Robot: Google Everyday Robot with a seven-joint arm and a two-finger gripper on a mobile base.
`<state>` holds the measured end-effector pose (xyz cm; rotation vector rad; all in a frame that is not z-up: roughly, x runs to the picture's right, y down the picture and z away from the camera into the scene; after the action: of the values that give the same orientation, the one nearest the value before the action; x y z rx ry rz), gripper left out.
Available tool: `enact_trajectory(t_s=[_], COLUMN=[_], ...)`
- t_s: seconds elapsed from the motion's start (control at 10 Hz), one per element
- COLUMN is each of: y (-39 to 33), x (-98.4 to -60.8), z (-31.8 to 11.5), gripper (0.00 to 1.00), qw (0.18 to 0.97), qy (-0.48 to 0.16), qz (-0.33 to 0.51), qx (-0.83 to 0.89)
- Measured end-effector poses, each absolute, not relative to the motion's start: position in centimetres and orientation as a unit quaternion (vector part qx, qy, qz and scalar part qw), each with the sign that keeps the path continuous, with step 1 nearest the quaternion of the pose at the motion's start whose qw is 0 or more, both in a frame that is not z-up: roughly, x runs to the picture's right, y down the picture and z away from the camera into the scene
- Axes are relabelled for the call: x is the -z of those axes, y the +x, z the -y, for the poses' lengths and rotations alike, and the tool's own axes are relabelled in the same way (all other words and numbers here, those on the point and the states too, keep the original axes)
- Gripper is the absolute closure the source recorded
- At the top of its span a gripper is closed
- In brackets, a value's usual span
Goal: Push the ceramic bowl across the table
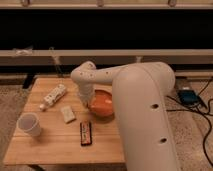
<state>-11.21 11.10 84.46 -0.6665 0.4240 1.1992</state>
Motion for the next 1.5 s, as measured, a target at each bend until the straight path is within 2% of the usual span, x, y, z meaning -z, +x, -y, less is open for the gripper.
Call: enact_trajectory(t_s=[0.3,0.8,1.2,1.5], y=[-8.8,2.5,9.3,8.9], x=[-82.2,-79.8,-82.9,-87.3], z=[-12.9,-14.0,-10.5,-7.8], gripper=[1.0,1.0,1.0,1.0], qw=[0.725,0.66,0.648,0.669], qy=[-0.3,-0.245,-0.199,-0.192], qz=[-0.22,-0.277,-0.298,-0.294], qx=[-0.58,-0.654,-0.672,-0.655])
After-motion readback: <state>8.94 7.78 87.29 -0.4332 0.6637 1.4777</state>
